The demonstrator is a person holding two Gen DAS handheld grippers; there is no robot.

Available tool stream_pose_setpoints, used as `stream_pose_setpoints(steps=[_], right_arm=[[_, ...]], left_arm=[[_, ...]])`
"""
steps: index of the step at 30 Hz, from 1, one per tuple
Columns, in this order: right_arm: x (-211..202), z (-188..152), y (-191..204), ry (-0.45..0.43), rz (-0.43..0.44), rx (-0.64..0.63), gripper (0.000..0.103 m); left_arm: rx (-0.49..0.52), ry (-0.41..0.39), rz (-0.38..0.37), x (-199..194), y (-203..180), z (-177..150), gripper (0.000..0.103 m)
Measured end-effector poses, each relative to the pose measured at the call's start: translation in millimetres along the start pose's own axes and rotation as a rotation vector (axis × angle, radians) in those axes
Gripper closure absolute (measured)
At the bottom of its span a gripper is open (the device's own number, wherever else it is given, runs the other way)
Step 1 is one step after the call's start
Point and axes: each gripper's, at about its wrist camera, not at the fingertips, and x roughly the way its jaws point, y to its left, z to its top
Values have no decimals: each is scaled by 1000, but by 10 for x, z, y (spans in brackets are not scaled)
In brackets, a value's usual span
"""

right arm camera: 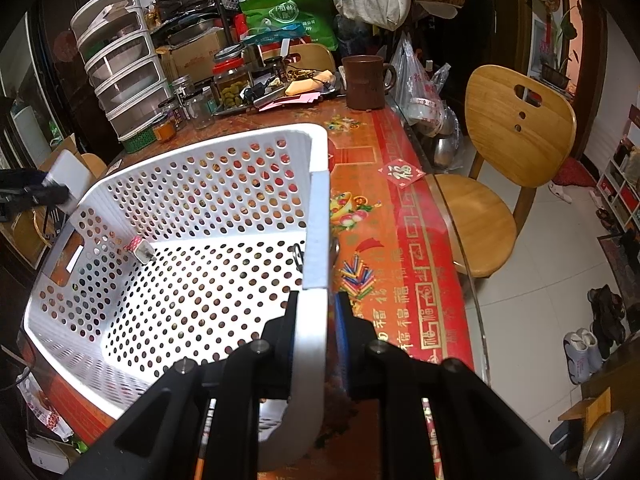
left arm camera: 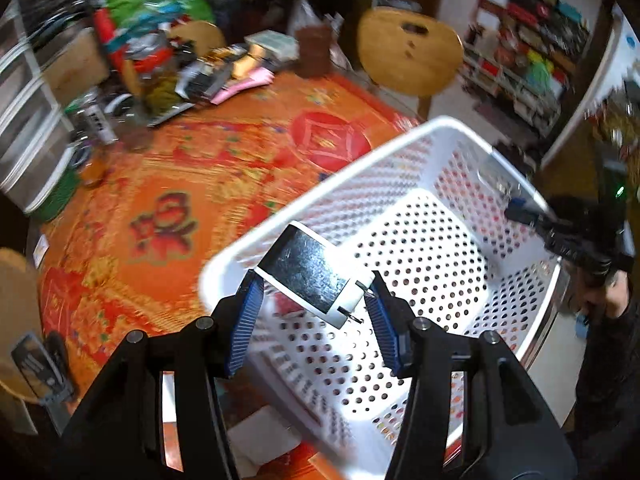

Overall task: Organize rigid objects
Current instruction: 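Lift the black-faced charger and carry it over the basket with the left tool, then open the left tool to drop the charger into the basket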

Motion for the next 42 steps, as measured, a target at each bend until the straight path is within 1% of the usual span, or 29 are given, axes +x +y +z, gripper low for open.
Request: stream_pose_setpoints(steps=[4,10,12,20,23,26,28,29,30,32,34,38,41,42], right_arm=[[-2,-2,-1,0,1,3,89],[-17,-5,3,0,1,3,89],[-18,-8,2,0,1,2,89],[-24,-8,1,2,0,2,89],[-27,-10,0,4,-4,1,89],[-35,-14,4,5,-3,-3,89],[-41,-18,1,4,-2,-1,89],[-41,-17,3,4,-1,0,89],[-42,-16,2,5,-3,0,89],[-37,-10,-3,5,0,3,89],[-36,-7,-7,4,0,4,89],[-36,-3,-5,4,0,6,89],[-31,-2,-5,4,1,7,89],[-28,0,-3,4,3,6,89]], left_arm=[[50,77,16,330,-248,57,53],[111,153,15,654,-386,43,53],[128,184,25,750,-434,40,53],[157,261,26,995,-525,-4,53],[173,272,32,1045,-560,-21,53],[192,268,49,1058,-585,-42,52],[218,234,81,1013,-615,-43,38],[227,217,86,974,-626,-44,20],[225,187,78,906,-625,-35,13],[204,139,51,764,-596,-10,12],[189,112,43,612,-547,-15,12],[187,67,66,308,-436,-83,12],[148,28,76,16,-230,-181,12],[133,4,83,-109,-135,-222,12]])
